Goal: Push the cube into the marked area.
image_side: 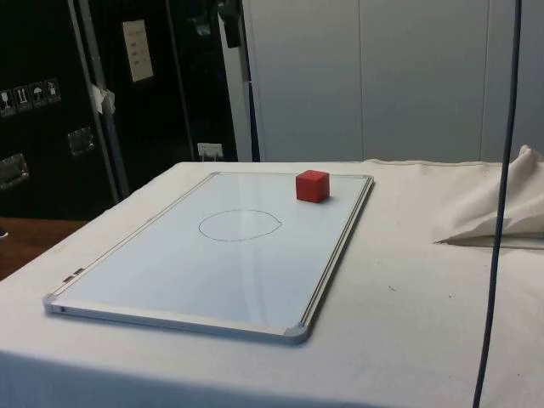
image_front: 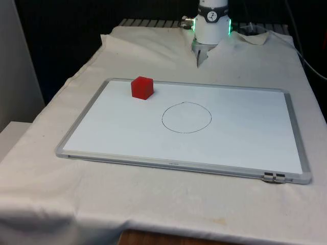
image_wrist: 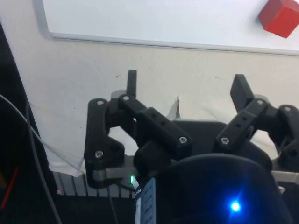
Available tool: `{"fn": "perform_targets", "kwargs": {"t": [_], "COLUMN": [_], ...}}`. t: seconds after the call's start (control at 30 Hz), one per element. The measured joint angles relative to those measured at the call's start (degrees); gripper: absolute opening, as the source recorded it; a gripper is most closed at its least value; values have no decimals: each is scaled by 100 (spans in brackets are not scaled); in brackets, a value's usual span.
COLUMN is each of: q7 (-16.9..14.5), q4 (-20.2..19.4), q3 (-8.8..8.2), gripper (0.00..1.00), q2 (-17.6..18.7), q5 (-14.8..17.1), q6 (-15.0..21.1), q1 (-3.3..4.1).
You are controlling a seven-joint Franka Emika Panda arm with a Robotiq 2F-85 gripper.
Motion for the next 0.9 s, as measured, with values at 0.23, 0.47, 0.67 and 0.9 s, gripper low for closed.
{"fn": "perform_targets", "kwargs": {"t": [0.23, 0.47, 0.67, 0.9], "q7": [0, 0, -6, -69], "q4": [0, 0, -11, -378], "q3": [0, 0, -6, -69], "gripper": [57, 29, 0, 0], "q2": [6, 6, -6, -298], "q5": [0, 0, 0, -29], "q6": [0, 0, 0, 269], "q1": [-11, -11, -23, -34]}}
